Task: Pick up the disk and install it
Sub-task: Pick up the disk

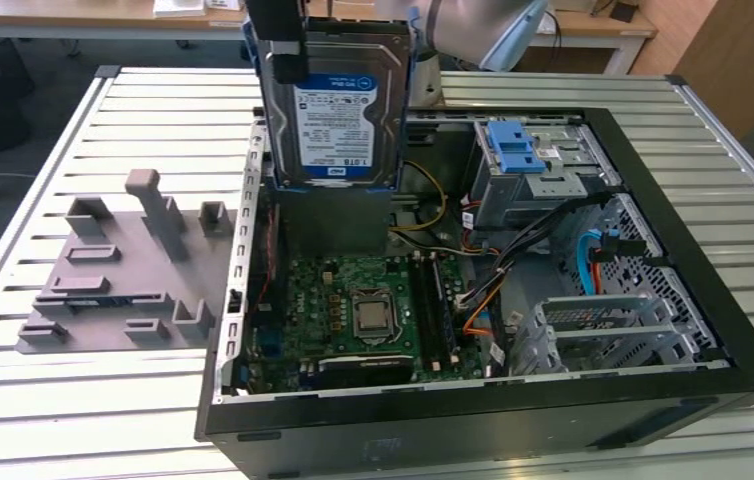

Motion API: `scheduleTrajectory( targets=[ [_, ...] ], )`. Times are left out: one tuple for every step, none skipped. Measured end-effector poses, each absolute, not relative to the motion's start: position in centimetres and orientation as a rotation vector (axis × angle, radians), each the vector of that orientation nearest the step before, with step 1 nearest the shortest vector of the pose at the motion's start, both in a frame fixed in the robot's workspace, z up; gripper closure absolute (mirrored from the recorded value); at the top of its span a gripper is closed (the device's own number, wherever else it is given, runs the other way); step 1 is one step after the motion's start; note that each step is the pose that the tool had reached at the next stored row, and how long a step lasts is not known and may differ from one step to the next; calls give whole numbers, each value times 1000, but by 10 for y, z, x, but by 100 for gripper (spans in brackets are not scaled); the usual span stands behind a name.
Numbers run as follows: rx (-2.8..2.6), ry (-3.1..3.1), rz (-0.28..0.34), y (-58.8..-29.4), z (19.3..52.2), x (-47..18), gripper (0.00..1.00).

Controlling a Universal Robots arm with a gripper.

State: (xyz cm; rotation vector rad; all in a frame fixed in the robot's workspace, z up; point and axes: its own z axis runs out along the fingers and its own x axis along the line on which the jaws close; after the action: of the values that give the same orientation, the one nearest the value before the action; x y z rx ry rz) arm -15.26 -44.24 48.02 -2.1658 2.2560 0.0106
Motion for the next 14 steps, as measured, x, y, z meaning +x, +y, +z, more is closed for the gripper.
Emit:
scheduleTrajectory(
  targets=[
    [-2168, 2253, 11, -442, 480, -152, 63],
    [-2172, 2249, 10, -442, 480, -152, 63],
    [-2174, 2244, 8, -442, 480, -152, 63],
    [-2175, 2239, 4, -442, 480, -152, 63],
    [-2176, 2233, 0, -442, 480, -152, 63],
    [-2177, 2230, -2, -442, 480, -152, 63],
    [-2178, 2229, -2, -442, 480, -151, 63],
    [-2178, 2229, -2, -442, 480, -150, 63],
    [-2178, 2229, -2, -443, 480, -147, 63],
    [-2178, 2229, -2, -443, 480, -145, 63],
    [-2178, 2229, -2, -443, 480, -142, 63],
    [-2179, 2229, -2, -443, 480, -139, 63],
    [-2179, 2229, -1, -443, 480, -136, 63],
    [-2179, 2229, -1, -443, 480, -133, 63]
  ],
)
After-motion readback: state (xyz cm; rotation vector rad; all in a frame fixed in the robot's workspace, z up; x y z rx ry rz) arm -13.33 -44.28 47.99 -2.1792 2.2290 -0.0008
